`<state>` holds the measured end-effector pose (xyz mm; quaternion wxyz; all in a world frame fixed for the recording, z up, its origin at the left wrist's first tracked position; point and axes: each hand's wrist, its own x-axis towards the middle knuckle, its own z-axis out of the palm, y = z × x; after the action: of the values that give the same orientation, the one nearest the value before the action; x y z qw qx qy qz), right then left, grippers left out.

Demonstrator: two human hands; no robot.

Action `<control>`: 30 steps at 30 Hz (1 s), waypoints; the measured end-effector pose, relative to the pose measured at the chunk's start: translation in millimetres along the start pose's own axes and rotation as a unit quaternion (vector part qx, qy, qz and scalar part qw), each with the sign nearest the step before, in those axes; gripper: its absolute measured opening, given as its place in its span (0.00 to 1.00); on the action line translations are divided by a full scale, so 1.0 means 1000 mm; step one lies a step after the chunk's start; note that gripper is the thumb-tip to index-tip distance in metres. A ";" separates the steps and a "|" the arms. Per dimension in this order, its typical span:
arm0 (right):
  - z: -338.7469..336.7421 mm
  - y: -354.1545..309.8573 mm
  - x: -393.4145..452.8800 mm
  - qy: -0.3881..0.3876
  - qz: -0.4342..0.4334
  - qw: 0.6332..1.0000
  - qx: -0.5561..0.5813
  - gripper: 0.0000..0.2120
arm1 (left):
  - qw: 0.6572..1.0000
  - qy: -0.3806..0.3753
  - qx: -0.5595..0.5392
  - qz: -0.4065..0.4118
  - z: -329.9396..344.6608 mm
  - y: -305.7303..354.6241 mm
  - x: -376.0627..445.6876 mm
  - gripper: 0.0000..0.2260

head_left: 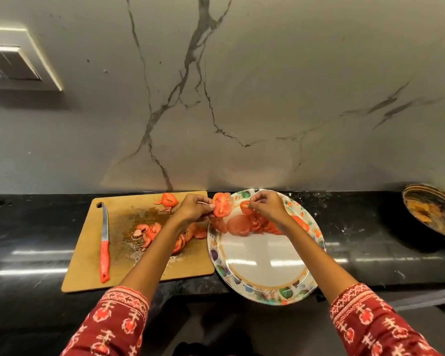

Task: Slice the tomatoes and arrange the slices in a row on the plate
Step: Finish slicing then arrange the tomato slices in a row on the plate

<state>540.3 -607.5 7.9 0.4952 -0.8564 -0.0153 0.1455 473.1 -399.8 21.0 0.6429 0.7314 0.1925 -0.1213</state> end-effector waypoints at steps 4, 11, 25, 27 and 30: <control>-0.007 -0.005 -0.001 0.010 -0.003 1.000 0.011 0.08 | 0.999 -0.020 -0.031 -0.003 0.007 0.013 0.000 0.04; -0.021 0.001 -0.003 0.045 0.005 0.999 -0.004 0.07 | 0.997 -0.002 -0.023 -0.068 0.033 0.008 0.018 0.08; -0.017 0.000 -0.012 -0.093 -0.045 0.993 -0.052 0.07 | 0.987 0.131 0.063 0.071 0.037 -0.016 0.050 0.03; -0.009 -0.006 -0.014 -0.152 -0.082 0.977 -0.122 0.08 | 0.987 0.130 0.053 0.074 0.035 -0.020 0.053 0.03; 0.011 -0.016 -0.010 -0.202 -0.108 0.930 -0.286 0.15 | 0.989 0.127 0.035 0.061 0.033 -0.024 0.057 0.03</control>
<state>529.7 -591.9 18.2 0.2283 -0.9073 -0.2482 0.2511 516.0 -423.2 -29.0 0.5932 0.7735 0.2232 0.0049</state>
